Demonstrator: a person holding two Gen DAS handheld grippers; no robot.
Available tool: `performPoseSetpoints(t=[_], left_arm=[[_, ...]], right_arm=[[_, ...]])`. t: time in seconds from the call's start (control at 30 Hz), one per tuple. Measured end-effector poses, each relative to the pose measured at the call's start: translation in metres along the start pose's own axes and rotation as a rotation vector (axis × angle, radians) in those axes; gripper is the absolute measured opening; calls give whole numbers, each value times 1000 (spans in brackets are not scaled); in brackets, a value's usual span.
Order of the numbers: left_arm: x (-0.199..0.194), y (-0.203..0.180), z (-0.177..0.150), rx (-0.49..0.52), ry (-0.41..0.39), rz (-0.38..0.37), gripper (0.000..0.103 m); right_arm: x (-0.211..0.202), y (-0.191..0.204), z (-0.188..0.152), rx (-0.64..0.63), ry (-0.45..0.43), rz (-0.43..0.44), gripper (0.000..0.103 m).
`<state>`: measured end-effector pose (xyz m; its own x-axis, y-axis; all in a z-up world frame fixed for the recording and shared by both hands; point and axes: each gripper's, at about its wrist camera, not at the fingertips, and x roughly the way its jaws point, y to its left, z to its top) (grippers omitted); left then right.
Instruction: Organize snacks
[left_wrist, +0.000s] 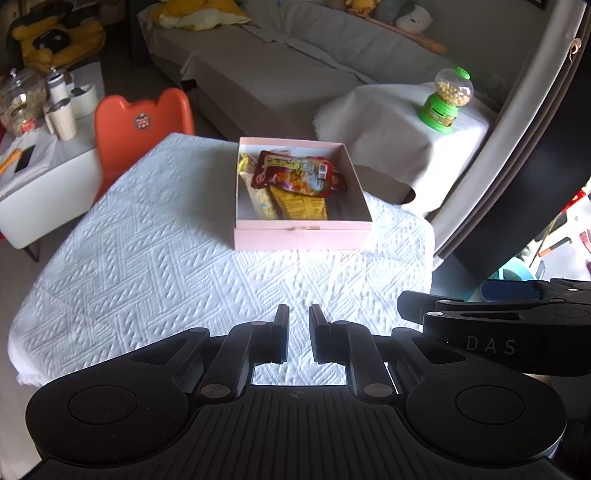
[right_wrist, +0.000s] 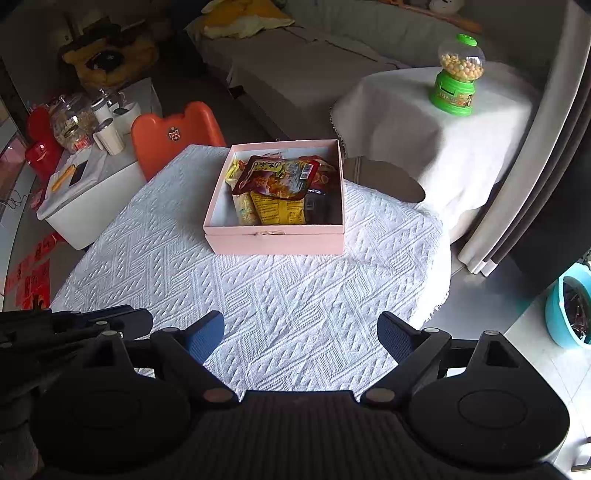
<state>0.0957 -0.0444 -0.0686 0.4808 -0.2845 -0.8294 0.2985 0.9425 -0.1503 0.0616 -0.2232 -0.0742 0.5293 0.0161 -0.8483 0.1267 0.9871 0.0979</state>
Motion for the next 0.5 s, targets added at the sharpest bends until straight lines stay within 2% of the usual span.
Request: performPoseSetpoints(t=[0.5], left_arm=[[-2, -4, -1, -2, -6, -2, 16]], right_arm=[[-4, -7, -1, -9, -9, 8, 91]])
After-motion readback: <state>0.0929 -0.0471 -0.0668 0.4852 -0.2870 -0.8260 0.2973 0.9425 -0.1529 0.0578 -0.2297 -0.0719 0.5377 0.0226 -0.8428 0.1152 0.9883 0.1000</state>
